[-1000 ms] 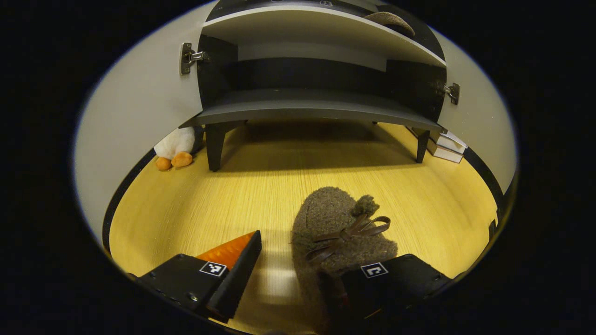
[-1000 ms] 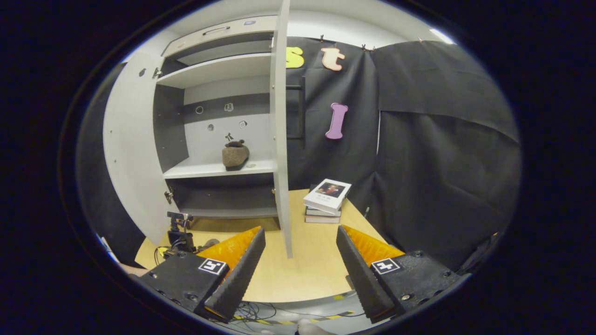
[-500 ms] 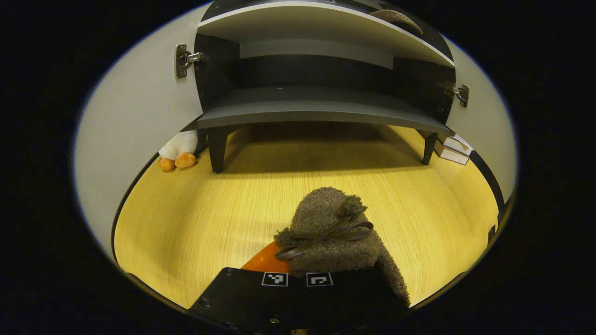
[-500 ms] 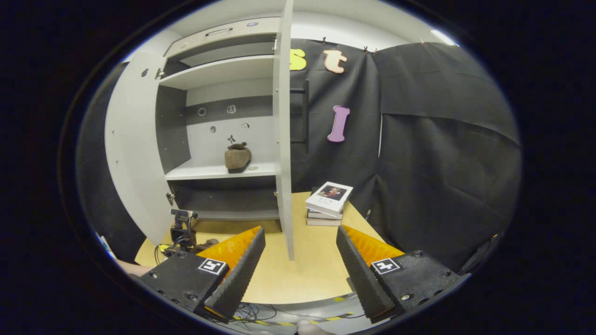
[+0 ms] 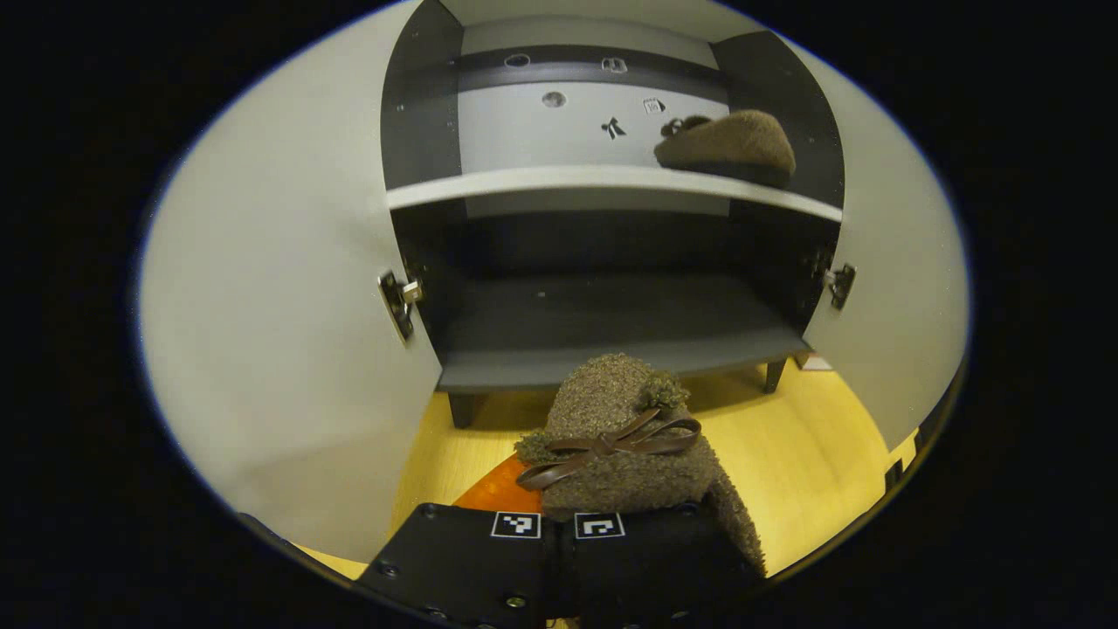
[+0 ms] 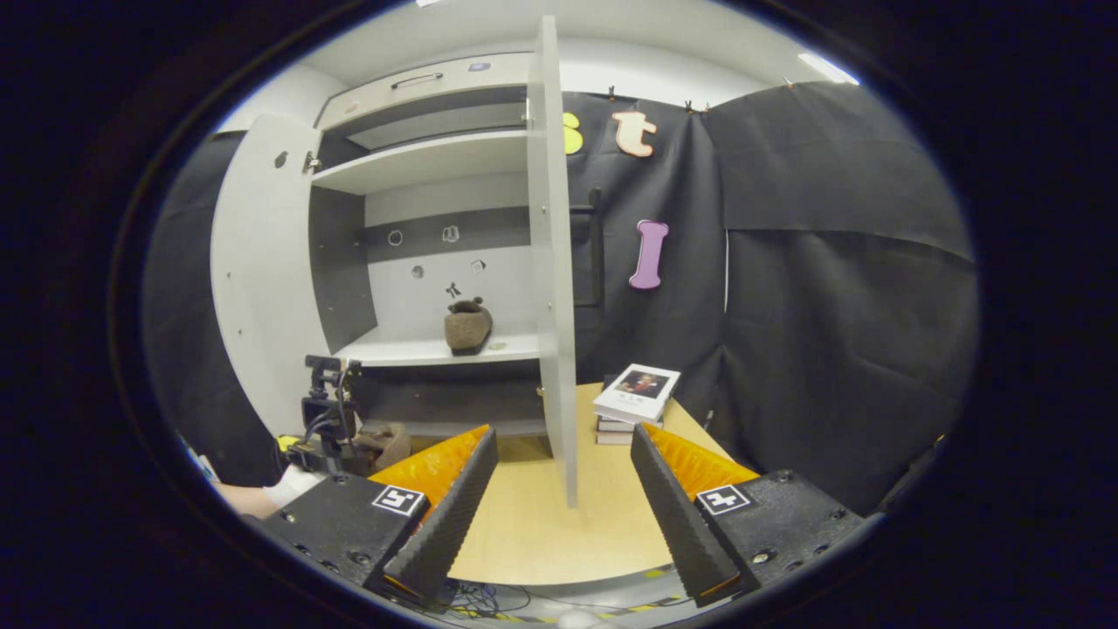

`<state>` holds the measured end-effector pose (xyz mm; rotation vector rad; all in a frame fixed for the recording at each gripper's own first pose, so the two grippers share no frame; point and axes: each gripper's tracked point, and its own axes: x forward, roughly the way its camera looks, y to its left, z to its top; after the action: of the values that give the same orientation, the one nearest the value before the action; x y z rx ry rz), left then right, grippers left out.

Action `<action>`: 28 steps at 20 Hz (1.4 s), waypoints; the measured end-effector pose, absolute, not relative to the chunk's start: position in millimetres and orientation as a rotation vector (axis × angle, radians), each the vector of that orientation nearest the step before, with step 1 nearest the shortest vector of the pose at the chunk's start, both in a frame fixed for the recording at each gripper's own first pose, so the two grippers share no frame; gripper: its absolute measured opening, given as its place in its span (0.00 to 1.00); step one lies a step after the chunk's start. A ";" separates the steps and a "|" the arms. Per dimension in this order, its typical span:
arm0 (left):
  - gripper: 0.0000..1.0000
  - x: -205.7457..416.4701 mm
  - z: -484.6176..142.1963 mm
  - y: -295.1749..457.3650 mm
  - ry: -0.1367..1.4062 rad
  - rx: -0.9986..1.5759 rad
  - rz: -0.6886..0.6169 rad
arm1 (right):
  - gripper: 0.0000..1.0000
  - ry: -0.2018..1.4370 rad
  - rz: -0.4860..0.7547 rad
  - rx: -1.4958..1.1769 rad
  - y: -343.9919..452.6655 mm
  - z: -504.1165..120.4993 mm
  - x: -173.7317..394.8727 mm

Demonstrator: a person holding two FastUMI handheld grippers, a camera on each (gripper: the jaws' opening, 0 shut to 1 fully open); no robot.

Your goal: Grab one shoe with the right hand and put it into the shoe cabinet, grab the other shoe with the left hand and put it into the shoe cabinet; then close the right door with the right hand and the left door with the left hand.

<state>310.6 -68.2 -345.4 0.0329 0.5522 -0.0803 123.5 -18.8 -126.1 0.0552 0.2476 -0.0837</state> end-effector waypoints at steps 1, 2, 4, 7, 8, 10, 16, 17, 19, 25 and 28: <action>0.00 313.7 -324.7 -70.2 0.531 0.036 -0.083 | 0.98 0.240 -0.078 0.056 -16.5 -123.8 124.9; 0.00 318.2 -305.3 -71.1 0.512 0.038 -0.081 | 0.98 0.233 -0.069 0.058 -14.2 -122.5 125.7; 0.02 332.3 -266.0 -74.5 0.464 0.037 -0.081 | 0.98 0.217 -0.058 0.069 -11.1 -117.6 129.2; 0.02 358.6 -210.5 -79.4 0.383 0.034 -0.082 | 0.98 0.193 -0.055 0.094 -12.2 -110.4 134.5; 0.00 369.2 -196.9 -80.5 0.365 0.033 -0.081 | 0.98 0.185 -0.056 0.107 -13.3 -107.5 137.7; 0.02 394.9 -175.4 -83.1 0.351 0.034 -0.075 | 0.98 0.175 -0.053 0.126 -14.1 -104.1 142.0; 0.01 476.3 -142.1 -82.0 0.314 0.054 -0.036 | 0.98 0.159 -0.077 0.109 -30.3 -94.8 148.7; 0.01 489.9 -141.1 -81.0 0.321 0.051 -0.033 | 0.98 0.161 -0.080 0.108 -33.3 -94.3 149.4; 0.00 525.5 -140.2 -75.9 0.327 0.085 0.000 | 0.98 0.167 -0.090 0.108 -35.6 -95.2 149.2; 0.00 594.7 -160.6 -79.2 0.393 0.092 0.019 | 0.98 0.191 -0.142 0.085 -62.8 -99.7 149.7; 0.00 605.4 -183.3 -83.2 0.452 0.101 0.015 | 0.98 0.195 -0.163 0.080 -73.8 -100.7 150.6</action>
<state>605.4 -83.2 -183.3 0.1006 0.4521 0.0153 150.6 -73.8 -100.7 0.0802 0.1951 -0.1630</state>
